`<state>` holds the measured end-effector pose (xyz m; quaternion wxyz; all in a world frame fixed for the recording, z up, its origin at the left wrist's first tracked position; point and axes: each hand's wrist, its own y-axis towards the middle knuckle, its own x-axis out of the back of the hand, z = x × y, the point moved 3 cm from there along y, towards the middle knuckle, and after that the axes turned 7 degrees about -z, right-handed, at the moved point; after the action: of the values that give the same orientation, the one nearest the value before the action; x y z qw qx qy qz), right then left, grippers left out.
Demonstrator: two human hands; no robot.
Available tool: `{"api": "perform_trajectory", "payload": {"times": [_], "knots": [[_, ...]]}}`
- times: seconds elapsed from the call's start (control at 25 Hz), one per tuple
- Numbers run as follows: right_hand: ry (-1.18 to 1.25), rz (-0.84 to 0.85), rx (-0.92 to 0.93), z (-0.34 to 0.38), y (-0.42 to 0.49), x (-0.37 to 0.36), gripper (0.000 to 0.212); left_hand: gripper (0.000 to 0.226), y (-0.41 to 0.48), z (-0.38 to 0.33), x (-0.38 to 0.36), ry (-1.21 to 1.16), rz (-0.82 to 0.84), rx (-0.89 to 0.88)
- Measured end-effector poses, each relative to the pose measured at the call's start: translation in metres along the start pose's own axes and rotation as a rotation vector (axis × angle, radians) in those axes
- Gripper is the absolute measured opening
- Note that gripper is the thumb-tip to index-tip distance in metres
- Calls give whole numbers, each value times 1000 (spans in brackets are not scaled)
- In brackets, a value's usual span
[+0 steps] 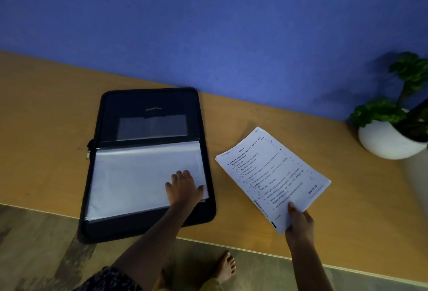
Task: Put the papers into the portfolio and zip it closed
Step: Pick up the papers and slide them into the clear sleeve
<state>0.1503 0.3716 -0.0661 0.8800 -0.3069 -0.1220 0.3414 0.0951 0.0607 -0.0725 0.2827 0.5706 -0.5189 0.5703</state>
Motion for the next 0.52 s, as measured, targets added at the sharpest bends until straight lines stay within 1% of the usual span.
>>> {"api": "perform_trajectory", "payload": {"times": [0.12,0.16,0.28,0.36,0.52], "knots": [[3,8,0,5,8,4,13,28,5,2,1,-76,-16,27],[7,16,1,5,11,5,13,23,5,3,3,-122,-9,44],[19,49,-1,9,14,5,13,25,6,5,12,-211,4,94],[20,51,-1,10,16,4,13,24,6,5,18,-235,-17,91],[33,68,13,11,19,-1,11,33,5,2,25,-234,-71,-14]]}}
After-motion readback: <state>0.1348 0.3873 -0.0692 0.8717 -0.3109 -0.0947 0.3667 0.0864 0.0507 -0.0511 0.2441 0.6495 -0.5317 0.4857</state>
